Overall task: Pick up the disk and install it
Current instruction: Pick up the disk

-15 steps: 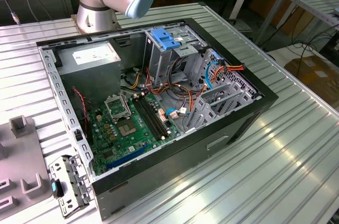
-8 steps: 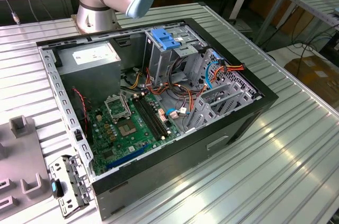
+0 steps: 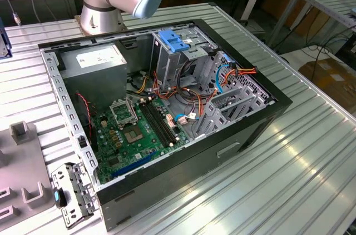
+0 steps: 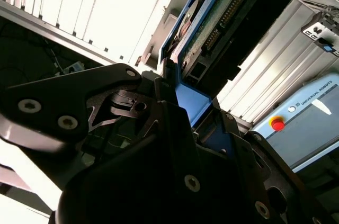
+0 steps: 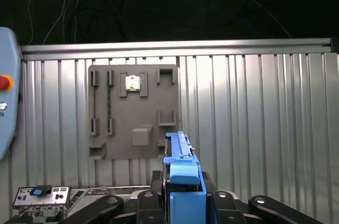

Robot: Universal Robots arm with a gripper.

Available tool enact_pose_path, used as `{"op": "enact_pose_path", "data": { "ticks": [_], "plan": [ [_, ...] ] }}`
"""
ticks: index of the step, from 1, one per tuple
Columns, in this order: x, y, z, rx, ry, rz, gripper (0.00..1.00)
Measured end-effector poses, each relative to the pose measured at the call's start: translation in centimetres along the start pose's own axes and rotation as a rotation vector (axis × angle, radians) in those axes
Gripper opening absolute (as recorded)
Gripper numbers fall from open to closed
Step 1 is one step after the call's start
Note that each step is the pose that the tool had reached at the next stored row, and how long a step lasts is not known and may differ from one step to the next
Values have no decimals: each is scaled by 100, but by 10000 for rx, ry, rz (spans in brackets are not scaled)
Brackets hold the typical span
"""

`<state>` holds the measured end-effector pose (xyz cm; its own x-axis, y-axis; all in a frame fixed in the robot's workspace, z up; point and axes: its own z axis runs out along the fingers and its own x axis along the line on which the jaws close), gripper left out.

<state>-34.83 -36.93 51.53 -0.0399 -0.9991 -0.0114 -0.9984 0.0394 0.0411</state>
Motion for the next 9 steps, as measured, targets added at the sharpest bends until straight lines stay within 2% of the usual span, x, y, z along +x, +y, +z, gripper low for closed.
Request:
{"op": "enact_pose_path", "data": {
  "ticks": [9],
  "plan": [
    [-7,-156,-6,0,-1,0,37]
  ]
}}
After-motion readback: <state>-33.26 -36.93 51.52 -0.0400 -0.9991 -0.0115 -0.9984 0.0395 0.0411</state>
